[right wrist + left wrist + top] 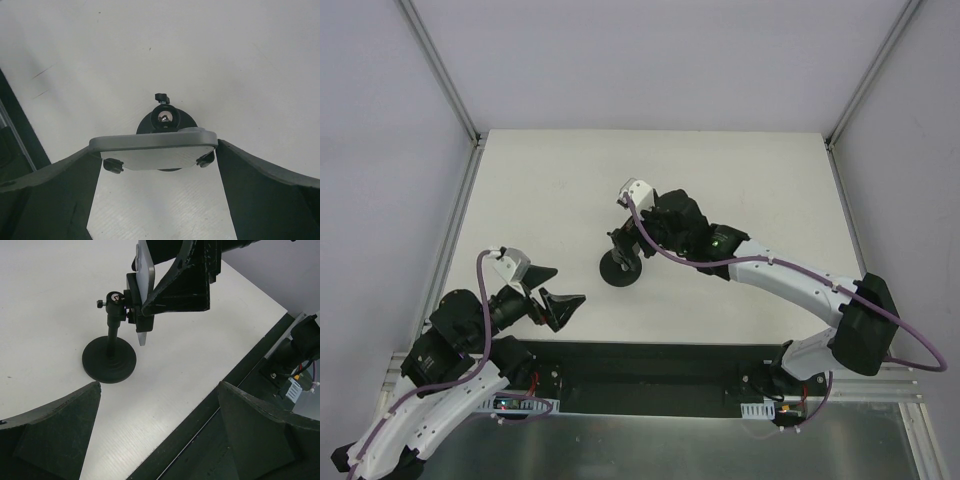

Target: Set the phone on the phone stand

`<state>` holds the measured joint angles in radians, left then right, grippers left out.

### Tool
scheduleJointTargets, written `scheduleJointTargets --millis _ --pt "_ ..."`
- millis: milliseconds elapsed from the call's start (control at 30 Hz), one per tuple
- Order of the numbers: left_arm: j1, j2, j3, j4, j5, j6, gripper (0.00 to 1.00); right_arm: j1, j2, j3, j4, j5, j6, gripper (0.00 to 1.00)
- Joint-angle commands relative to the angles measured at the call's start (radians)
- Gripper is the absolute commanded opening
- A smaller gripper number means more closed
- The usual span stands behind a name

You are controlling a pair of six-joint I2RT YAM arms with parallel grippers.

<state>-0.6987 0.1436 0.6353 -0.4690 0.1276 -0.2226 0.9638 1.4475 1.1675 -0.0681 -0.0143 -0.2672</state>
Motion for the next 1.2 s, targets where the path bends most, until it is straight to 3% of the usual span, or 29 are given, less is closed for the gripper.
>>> scheduleJointTargets --millis 0,267,400,600,800,933,967,1000,1067,1133,1167 --pt "0.007 -0.025 -0.003 0.032 0.021 0.014 0.99 -0.020 -0.035 0.009 0.014 -0.214 -0.102 0.96" --pt "0.001 -0.030 -0.006 0.036 0.032 0.019 0.99 -0.027 -0.016 0.004 0.051 -0.249 -0.142 0.97" --pt "0.001 -0.019 -0.005 0.040 0.050 0.022 0.99 -0.028 0.004 0.014 0.063 -0.196 -0.139 0.97" --pt "0.001 -0.021 -0.006 0.041 0.053 0.022 0.99 -0.031 0.042 0.026 0.119 -0.179 -0.067 0.88" --pt "0.002 -0.027 -0.008 0.041 0.041 0.020 0.99 -0.030 0.033 -0.012 0.165 -0.110 0.011 0.63" --pt "0.002 -0.018 -0.006 0.041 0.038 0.019 0.99 0.003 0.008 -0.022 0.153 0.019 0.026 0.30" --pt "0.002 -0.015 -0.006 0.040 0.037 0.019 0.99 0.021 0.005 -0.020 0.140 0.133 0.046 0.23" --pt "0.002 -0.012 -0.006 0.041 0.033 0.017 0.99 0.030 0.002 -0.008 0.128 0.180 0.083 0.05" --pt "0.002 -0.006 -0.008 0.041 0.032 0.017 0.99 0.058 -0.001 0.014 0.075 0.290 0.134 0.01" --pt "0.002 -0.003 -0.006 0.041 0.033 0.019 0.99 0.081 -0.007 0.055 0.026 0.485 0.212 0.01" --pt "0.002 -0.006 -0.006 0.041 0.032 0.017 0.99 0.107 -0.006 0.076 -0.048 0.661 0.236 0.01"
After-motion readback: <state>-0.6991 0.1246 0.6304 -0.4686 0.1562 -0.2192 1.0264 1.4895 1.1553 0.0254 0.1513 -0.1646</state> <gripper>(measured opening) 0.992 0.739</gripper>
